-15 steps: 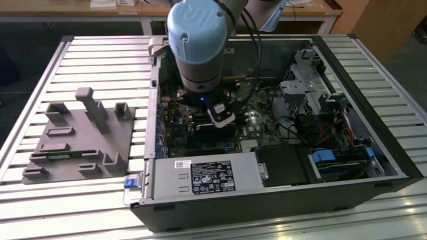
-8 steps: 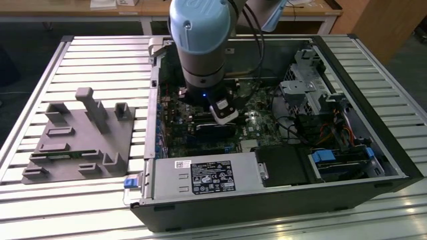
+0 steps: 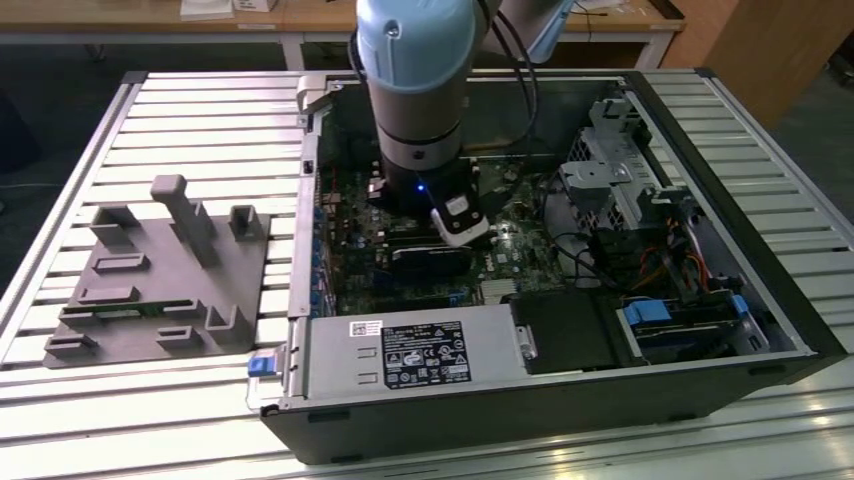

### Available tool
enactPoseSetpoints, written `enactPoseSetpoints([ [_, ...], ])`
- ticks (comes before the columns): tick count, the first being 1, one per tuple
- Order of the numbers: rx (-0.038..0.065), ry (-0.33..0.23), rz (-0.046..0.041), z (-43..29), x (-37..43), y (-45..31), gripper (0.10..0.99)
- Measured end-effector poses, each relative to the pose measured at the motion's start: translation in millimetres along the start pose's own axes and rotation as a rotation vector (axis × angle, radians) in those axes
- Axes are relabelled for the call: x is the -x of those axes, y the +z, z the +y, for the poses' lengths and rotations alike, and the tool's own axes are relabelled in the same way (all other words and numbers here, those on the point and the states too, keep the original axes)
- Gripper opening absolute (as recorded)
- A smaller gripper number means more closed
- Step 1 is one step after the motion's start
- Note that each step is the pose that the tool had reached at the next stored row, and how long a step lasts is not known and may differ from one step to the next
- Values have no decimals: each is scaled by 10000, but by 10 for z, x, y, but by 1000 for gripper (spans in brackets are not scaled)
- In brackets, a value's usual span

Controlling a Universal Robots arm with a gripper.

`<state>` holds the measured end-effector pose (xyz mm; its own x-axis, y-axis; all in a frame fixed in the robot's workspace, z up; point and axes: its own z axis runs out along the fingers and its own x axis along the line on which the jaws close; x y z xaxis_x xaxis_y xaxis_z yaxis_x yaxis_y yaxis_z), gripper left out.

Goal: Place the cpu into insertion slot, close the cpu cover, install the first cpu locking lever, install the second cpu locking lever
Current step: 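Install the second cpu locking lever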

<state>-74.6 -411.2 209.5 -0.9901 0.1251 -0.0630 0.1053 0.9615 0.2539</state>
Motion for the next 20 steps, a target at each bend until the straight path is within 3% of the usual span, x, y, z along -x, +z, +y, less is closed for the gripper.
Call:
enactPoseSetpoints([
  [6, -90, 12, -14, 81, 85, 27, 106],
  [13, -101, 8, -15, 259, 124, 77, 106],
  [20, -192, 2, -25, 423, 184, 125, 106],
])
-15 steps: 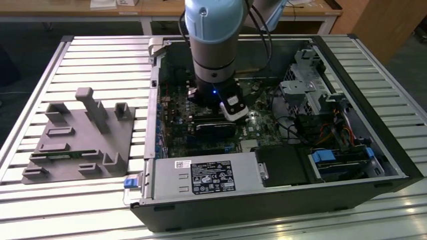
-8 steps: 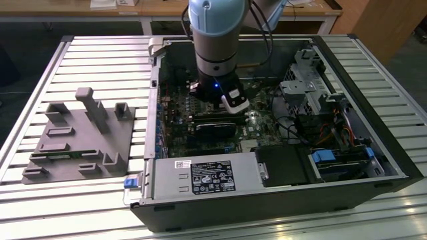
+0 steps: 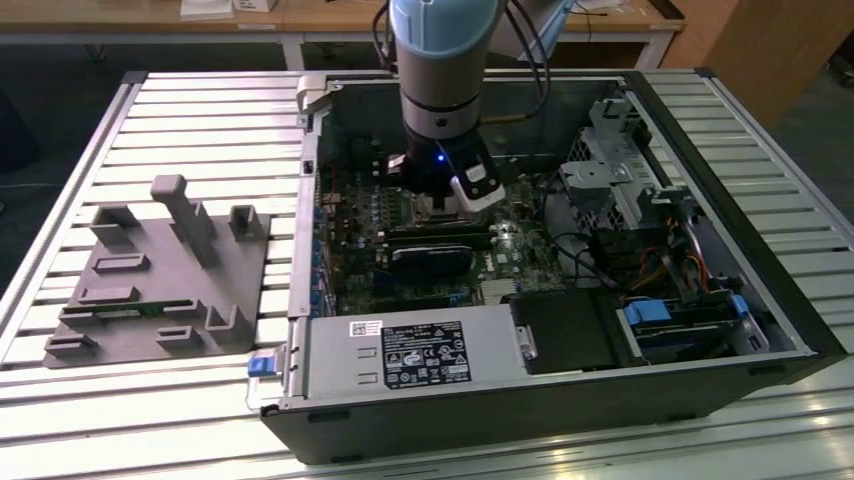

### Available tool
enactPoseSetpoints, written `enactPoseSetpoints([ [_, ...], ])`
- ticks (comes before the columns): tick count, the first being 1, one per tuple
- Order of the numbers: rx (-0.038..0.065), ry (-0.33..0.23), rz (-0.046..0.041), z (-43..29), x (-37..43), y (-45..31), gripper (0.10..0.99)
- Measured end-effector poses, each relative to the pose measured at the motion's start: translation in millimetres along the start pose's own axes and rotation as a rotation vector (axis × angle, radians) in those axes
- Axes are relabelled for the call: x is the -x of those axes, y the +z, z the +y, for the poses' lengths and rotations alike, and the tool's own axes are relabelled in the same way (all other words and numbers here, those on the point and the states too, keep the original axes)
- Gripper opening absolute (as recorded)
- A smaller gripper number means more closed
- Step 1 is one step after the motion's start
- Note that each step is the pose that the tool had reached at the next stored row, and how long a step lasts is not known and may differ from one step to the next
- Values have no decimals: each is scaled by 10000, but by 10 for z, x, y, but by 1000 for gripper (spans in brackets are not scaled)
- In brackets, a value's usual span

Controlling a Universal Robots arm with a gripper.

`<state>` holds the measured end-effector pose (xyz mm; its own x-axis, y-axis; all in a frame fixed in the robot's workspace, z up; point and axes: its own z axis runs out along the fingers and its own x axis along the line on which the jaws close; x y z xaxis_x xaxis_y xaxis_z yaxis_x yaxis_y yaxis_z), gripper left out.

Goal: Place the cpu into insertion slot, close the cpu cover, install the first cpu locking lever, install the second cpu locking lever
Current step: 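Install the second cpu locking lever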

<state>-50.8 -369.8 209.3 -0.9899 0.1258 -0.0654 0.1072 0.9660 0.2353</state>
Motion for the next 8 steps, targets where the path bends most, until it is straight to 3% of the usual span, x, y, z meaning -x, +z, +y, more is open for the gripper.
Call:
enactPoseSetpoints([
  [2, -62, -5, -3, 36, 7, 9, 106],
  [6, -304, -22, -6, 92, 33, 26, 106],
  [8, -336, -24, -1, 105, 39, 30, 106],
])
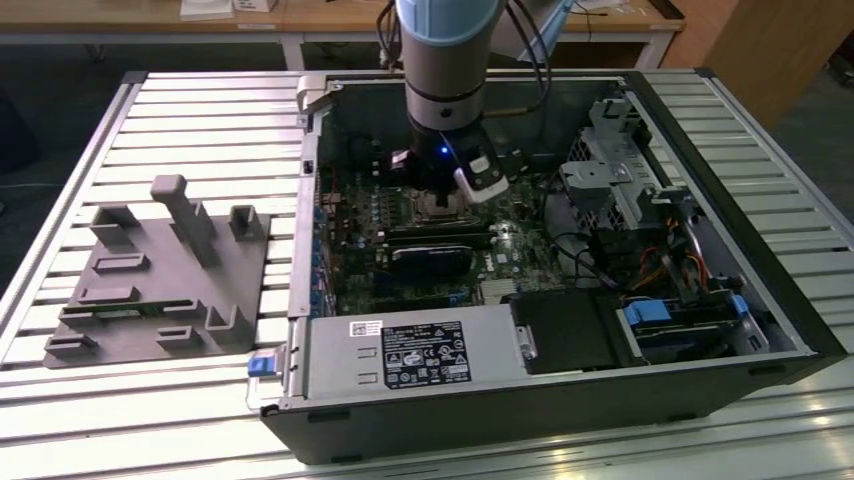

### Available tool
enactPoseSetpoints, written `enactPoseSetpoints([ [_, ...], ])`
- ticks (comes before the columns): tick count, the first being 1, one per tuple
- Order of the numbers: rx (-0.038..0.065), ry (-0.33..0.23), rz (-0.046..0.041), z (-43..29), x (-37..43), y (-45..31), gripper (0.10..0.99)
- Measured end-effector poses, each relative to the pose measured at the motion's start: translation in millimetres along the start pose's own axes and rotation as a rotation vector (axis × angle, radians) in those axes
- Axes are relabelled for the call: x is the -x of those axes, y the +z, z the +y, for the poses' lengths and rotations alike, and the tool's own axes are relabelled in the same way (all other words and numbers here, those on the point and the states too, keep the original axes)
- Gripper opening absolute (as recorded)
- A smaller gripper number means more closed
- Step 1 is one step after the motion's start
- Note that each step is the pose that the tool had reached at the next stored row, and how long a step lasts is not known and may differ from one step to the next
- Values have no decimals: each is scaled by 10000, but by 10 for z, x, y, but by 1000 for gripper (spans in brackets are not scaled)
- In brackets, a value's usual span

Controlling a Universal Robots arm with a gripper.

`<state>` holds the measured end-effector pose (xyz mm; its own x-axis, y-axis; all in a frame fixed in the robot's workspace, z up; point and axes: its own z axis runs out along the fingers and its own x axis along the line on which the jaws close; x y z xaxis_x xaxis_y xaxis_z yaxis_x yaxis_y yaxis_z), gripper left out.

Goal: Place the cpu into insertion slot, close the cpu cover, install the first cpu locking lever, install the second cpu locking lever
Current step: 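Install the second cpu locking lever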

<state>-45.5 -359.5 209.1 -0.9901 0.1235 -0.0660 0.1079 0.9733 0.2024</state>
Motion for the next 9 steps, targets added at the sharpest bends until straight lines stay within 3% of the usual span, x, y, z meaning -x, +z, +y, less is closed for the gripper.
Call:
enactPoseSetpoints([
  [9, -25, 0, 5, 20, 7, 5, 106],
])
